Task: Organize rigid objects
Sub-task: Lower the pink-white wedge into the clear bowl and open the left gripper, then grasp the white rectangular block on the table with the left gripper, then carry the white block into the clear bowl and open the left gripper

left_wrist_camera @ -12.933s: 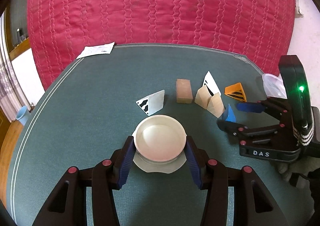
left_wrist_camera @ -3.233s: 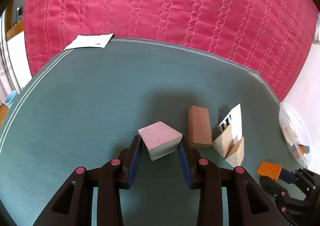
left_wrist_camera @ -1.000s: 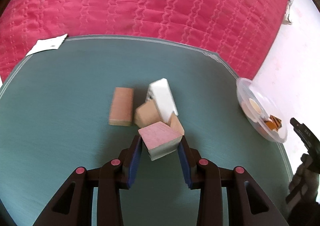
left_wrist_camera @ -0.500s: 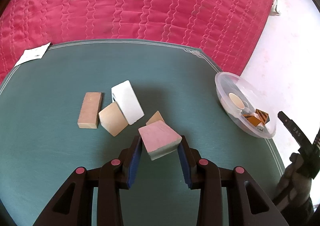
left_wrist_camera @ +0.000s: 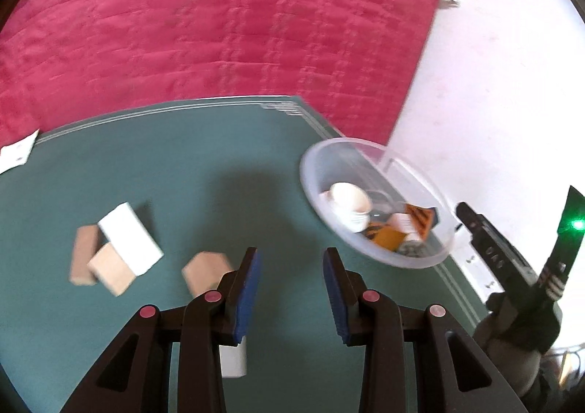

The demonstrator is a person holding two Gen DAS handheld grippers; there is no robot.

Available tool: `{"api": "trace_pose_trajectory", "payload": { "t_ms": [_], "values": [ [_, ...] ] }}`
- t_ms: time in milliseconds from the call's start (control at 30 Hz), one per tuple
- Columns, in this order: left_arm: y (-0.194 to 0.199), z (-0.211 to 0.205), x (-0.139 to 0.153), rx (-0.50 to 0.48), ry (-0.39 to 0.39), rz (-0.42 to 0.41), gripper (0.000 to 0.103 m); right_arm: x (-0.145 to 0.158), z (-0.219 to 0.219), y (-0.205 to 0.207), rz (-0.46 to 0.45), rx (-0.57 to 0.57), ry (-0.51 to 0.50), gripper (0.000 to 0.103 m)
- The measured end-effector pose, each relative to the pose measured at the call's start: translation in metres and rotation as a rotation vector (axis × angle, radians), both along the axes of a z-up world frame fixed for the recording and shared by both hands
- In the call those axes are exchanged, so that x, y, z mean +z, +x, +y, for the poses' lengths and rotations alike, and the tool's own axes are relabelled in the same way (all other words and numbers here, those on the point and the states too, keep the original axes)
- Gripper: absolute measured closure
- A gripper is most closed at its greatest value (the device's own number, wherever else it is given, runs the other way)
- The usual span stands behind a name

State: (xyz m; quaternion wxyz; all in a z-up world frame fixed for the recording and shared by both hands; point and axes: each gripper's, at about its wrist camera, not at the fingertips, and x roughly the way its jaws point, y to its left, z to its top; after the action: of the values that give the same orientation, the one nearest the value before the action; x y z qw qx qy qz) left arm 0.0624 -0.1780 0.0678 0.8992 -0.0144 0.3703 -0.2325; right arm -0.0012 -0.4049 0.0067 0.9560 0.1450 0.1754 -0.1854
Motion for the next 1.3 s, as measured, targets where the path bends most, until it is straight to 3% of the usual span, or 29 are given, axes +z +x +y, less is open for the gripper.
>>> {"api": "trace_pose_trajectory", "payload": {
  "t_ms": [167,333,600,867,967,1000,1300],
  "values": [
    [0.0,-0.015,0.003,-0.032,0.018,-0.009,0.065,0.0,-0.001,-0.001,-0.003,0.005,0.007,0.057],
    [-0.007,0.013,-0.005,0.057,0.065,-0.016,0.06,-0.001,-0.003,0.001,0.006,0.01,0.032,0.056],
    [-0.018,0.056,-0.041,0.159,0.084,0.107,0.055,-0.001,-0.002,0.002,0.007,0.011,0.03,0.055],
    [-0.014,0.037,-0.053,0.117,0.105,0.127,0.055,-0.001,-0.002,0.001,0.008,0.013,0.029,0.055],
    [-0.012,0.03,-0.056,0.119,0.133,0.119,0.07,-0.001,-0.002,0.002,0.008,0.012,0.029,0.055],
    [-0.011,0.029,-0.055,0.109,0.127,0.126,0.07,-0.001,-0.001,0.002,0.008,0.012,0.029,0.055],
    [-0.006,-0.014,-0.028,0.008,0.117,0.052,0.07,-0.001,-0.001,0.002,0.009,0.009,0.03,0.055]
  ]
}}
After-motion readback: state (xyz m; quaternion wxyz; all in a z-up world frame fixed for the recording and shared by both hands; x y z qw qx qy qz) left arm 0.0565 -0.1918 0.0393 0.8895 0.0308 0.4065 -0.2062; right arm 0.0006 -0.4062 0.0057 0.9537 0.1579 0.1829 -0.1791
